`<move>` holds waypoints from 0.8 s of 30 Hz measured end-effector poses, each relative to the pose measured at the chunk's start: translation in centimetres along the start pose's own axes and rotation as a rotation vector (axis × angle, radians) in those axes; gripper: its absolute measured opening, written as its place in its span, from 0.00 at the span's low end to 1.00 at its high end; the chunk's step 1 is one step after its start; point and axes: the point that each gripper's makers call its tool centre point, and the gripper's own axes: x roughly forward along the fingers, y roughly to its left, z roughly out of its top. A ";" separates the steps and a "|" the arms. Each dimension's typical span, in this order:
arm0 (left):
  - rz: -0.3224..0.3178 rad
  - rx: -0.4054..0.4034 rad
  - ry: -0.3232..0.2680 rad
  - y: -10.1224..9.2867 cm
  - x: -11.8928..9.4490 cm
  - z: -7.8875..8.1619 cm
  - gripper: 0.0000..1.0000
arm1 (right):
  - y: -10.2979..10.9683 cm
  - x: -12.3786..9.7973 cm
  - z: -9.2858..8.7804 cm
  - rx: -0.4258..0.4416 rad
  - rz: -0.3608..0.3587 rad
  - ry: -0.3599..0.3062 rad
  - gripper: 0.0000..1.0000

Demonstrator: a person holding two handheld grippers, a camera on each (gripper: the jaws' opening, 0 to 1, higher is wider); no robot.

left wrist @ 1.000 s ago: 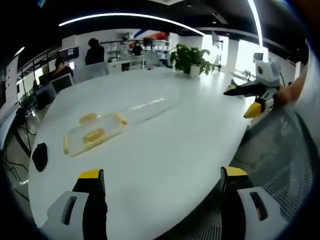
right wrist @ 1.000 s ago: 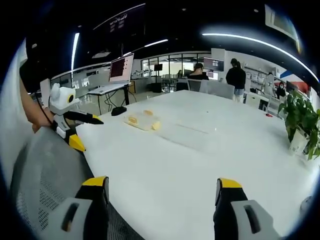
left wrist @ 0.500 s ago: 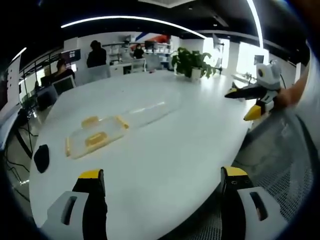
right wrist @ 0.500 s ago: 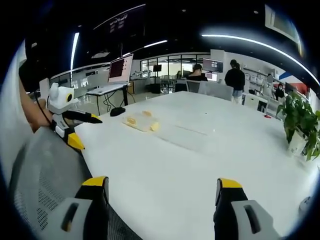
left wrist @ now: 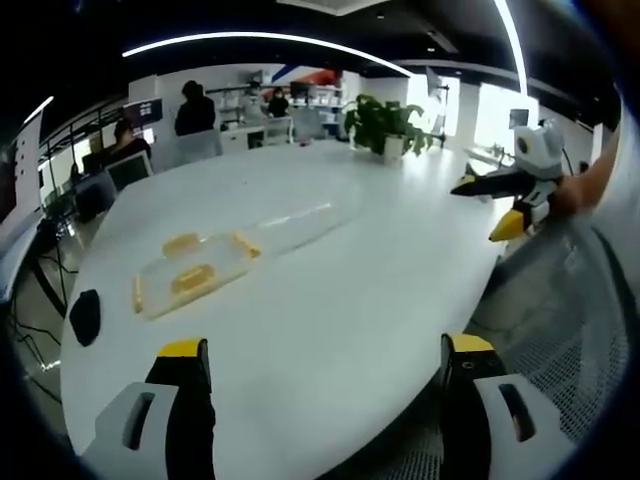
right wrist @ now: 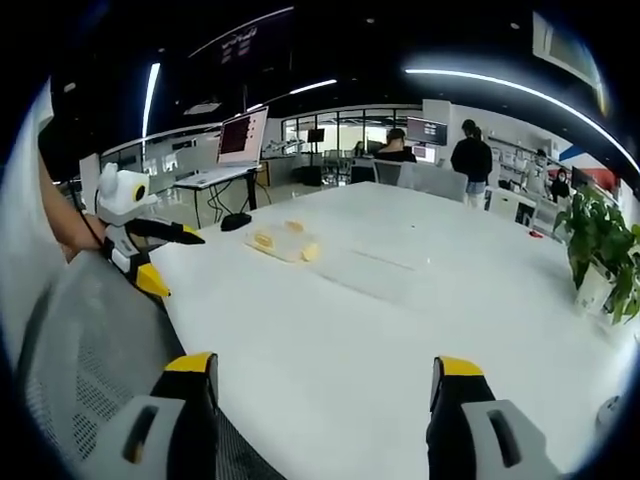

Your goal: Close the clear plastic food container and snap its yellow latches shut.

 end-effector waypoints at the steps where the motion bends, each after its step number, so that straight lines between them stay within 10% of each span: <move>1: -0.006 0.007 0.002 -0.2 0.0 0.0 0.94 | 0.0 0.0 0.0 0.000 -0.001 -0.001 0.87; 24: -0.007 -0.002 -0.045 0.0 -0.2 1.5 0.93 | -1.0 -0.2 0.6 0.016 -0.026 -0.018 0.86</move>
